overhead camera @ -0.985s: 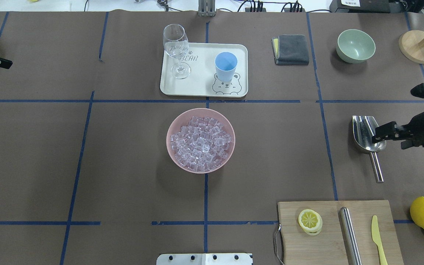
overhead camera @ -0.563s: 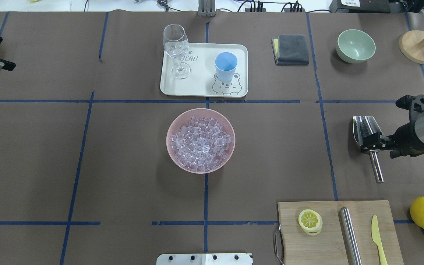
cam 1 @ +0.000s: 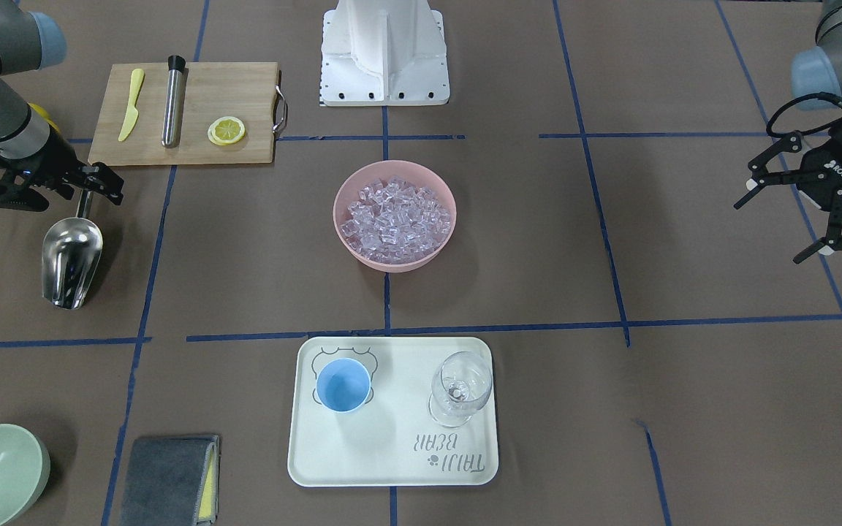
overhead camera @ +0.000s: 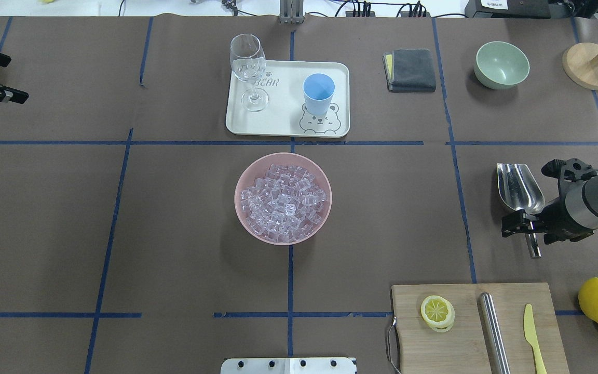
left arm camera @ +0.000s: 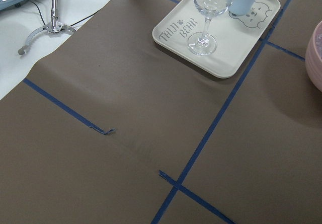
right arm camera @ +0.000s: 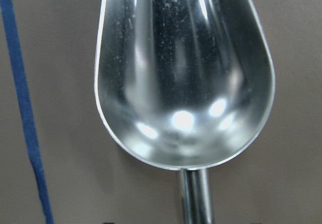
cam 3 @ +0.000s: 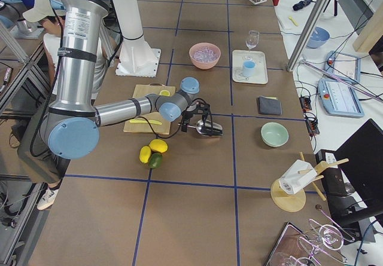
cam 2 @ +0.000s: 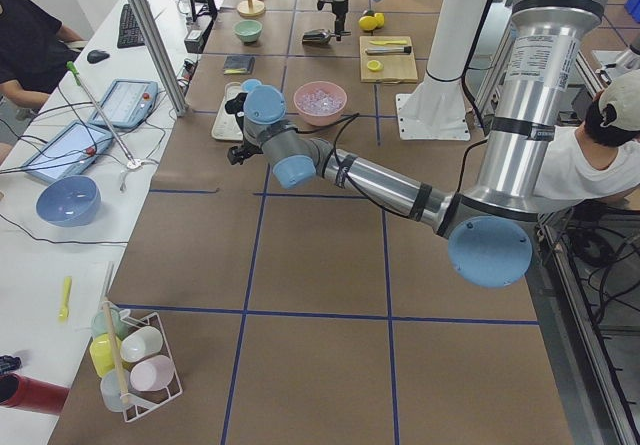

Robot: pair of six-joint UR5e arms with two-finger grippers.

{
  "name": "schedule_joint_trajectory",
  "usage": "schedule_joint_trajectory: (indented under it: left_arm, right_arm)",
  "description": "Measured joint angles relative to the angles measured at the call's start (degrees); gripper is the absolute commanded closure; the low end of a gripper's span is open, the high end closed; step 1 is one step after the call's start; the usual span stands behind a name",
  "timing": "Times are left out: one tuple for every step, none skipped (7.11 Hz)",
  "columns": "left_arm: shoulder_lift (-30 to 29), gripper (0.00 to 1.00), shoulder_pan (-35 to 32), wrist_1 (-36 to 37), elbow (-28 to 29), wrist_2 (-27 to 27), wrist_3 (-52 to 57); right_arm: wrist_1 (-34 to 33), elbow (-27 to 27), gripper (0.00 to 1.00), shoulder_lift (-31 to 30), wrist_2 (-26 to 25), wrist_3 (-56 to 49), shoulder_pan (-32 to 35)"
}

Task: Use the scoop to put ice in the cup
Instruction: 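Lower the right gripper onto the metal scoop handle and close it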

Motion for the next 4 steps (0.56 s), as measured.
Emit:
schedule_joint_trajectory:
  left_arm:
    - [0.1, 0.0, 0.0, 0.0, -0.2, 0.0, 0.0]
    - [0.2, 0.0, 0.0, -0.1, -0.3, -0.1, 0.0]
    - [0.2, 0.0, 0.0, -0.1, -0.4, -0.1, 0.0]
    - [0.2, 0.0, 0.0, -0.1, -0.4, -0.1, 0.0]
  right_arm:
    - [0.0, -0.3, 0.74, 0.1, 0.0, 0.0, 0.0]
    - [0.0, -0.4, 0.98, 0.1, 0.2, -0.1, 0.0]
    - [0.0, -0.4, 1.0, 0.1, 0.4, -0.2, 0.0]
    - [0.0, -0.3, 1.0, 0.0, 0.5, -0.2, 0.1]
